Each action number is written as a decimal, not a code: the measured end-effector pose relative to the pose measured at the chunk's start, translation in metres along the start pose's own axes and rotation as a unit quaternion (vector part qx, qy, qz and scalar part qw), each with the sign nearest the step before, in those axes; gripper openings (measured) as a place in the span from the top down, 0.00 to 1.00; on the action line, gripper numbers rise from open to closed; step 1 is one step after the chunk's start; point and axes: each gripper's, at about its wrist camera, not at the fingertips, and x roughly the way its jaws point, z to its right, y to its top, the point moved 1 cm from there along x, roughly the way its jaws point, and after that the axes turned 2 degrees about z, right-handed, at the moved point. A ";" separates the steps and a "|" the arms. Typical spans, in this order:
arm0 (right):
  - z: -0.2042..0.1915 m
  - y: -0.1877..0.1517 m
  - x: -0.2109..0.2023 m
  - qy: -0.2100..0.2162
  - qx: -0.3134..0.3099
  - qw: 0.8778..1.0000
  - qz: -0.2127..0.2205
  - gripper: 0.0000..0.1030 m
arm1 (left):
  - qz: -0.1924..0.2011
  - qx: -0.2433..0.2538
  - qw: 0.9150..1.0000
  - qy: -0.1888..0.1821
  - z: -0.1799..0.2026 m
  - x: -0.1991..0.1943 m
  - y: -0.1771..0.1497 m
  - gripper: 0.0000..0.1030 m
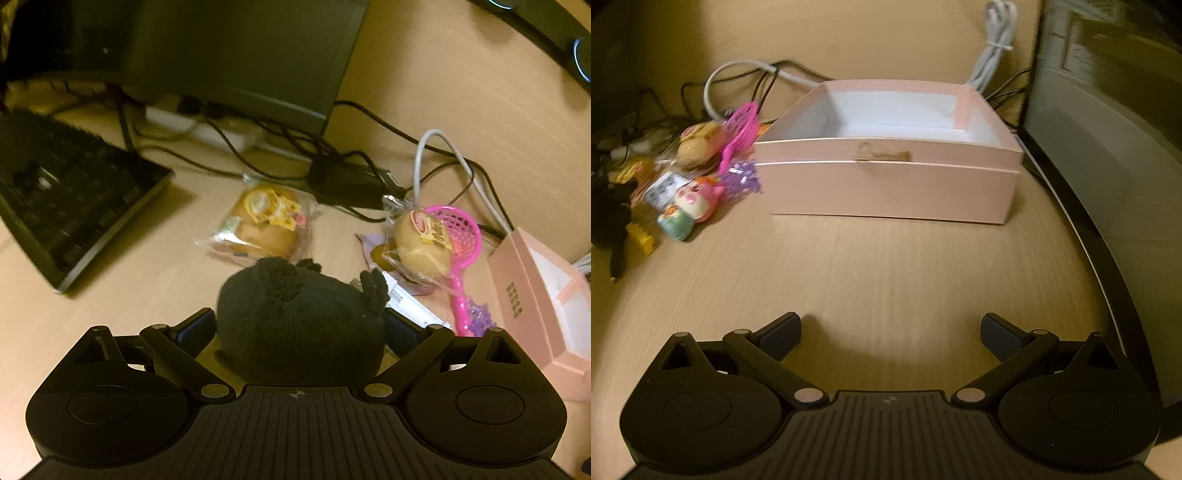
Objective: Organize objects
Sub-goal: 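Grasp the green plush toy with the left gripper, then grasp the wrapped bread-bun packet with the right gripper while the left holds the plush, then lower the plush and bun packet into the pink box and open both grippers, then grasp the pink-and-white cat figurine with the left gripper, then grasp the yellow toy brick with the right gripper while the left holds the figurine, then lower the cat figurine into the pink box and open the left gripper, then drop the yellow brick into the pink box with the right gripper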
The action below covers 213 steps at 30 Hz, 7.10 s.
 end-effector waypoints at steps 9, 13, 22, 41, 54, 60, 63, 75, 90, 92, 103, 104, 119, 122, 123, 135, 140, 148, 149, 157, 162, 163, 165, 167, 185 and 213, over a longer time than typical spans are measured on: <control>-0.136 0.084 -0.009 0.106 -0.088 0.986 0.096 0.00 | -0.010 0.024 0.999 -0.026 -0.062 -0.070 0.004 0.16; -0.228 0.117 0.021 0.185 -0.112 0.973 0.082 0.00 | -0.015 0.043 0.998 -0.036 -0.109 -0.089 0.022 0.16; -0.337 0.129 0.124 0.134 -0.126 0.982 -0.029 0.40 | -0.030 0.041 0.996 -0.066 -0.177 -0.086 0.065 0.16; -0.056 0.053 -0.105 0.074 -0.149 0.981 0.101 0.48 | -0.015 0.119 0.966 -0.228 0.044 -0.146 0.043 0.16; 0.035 0.012 -0.140 0.016 -0.057 0.992 0.111 0.48 | -0.024 0.204 0.934 -0.291 0.264 -0.005 0.055 0.16; 0.038 0.018 -0.133 0.032 -0.034 0.992 0.113 0.48 | -0.008 0.114 0.948 -0.296 0.239 0.002 0.048 0.18; 0.038 0.039 -0.123 0.042 -0.028 0.990 0.130 0.48 | 0.015 0.131 0.950 -0.284 0.204 -0.028 0.039 0.18; -0.015 0.143 -0.012 0.020 -0.062 0.985 0.158 0.14 | -0.056 0.164 0.975 -0.138 0.061 -0.092 -0.057 0.18; 0.028 0.188 0.110 -0.068 0.039 0.995 0.055 0.14 | -0.060 0.102 0.982 -0.147 0.016 -0.097 -0.049 0.19; 0.032 0.192 0.124 -0.049 0.059 0.996 0.034 0.14 | -0.055 0.107 0.981 -0.151 0.017 -0.098 -0.046 0.19; 0.010 0.173 0.098 0.159 0.125 0.979 0.012 0.08 | -0.073 0.106 0.981 -0.145 0.011 -0.080 -0.041 0.19; 0.008 0.164 0.087 0.164 0.126 0.978 0.017 0.08 | -0.076 0.112 0.980 -0.145 0.014 -0.077 -0.041 0.19; -0.019 0.024 -0.043 0.048 -0.077 0.991 0.095 0.03 | -0.059 0.184 0.970 -0.148 0.090 -0.026 -0.025 0.19; -0.022 0.012 -0.050 0.040 -0.087 0.991 0.089 0.00 | -0.049 0.205 0.967 -0.146 0.109 -0.007 -0.018 0.19; -0.021 0.007 -0.052 0.037 -0.090 0.991 0.086 0.00 | -0.049 0.219 0.964 -0.145 0.117 0.000 -0.018 0.19; -0.044 -0.009 -0.055 0.054 -0.116 0.989 0.075 0.00 | -0.051 0.231 0.964 -0.123 0.104 -0.009 -0.016 0.49; -0.091 -0.006 -0.040 0.110 -0.141 0.981 0.069 0.00 | -0.039 0.119 0.985 -0.120 0.032 -0.060 0.001 0.49; -0.195 -0.001 -0.014 0.217 -0.213 0.952 0.044 0.00 | -0.031 0.021 0.999 -0.008 -0.078 -0.105 0.004 0.50; -0.207 -0.001 -0.011 0.230 -0.220 0.947 0.040 0.00 | -0.030 0.008 1.000 -0.004 -0.086 -0.110 0.003 0.50; -0.249 -0.003 0.017 0.241 -0.239 0.941 0.005 0.10 | -0.043 -0.009 0.999 -0.004 -0.104 -0.127 -0.008 0.50; -0.238 0.000 0.006 0.233 -0.229 0.945 0.006 0.39 | -0.060 0.007 0.998 -0.022 -0.084 -0.119 -0.018 0.50; -0.231 0.001 0.000 0.228 -0.224 0.947 0.014 0.39 | -0.064 0.010 0.997 -0.029 -0.078 -0.116 -0.019 0.50; -0.217 0.003 -0.009 0.223 -0.216 0.950 0.020 0.39 | -0.071 0.021 0.996 -0.043 -0.063 -0.112 -0.020 0.50; -0.197 0.004 -0.020 0.215 -0.208 0.954 0.027 0.39 | -0.077 0.037 0.995 -0.059 -0.045 -0.109 -0.022 0.50; 0.001 -0.037 -0.086 0.052 -0.088 0.993 0.064 0.39 | -0.084 0.191 0.954 -0.217 0.154 -0.086 -0.044 0.50; 0.012 0.035 -0.076 0.030 -0.045 0.991 0.123 0.39 | 0.027 0.116 0.976 -0.184 0.098 -0.040 0.000 0.49</control>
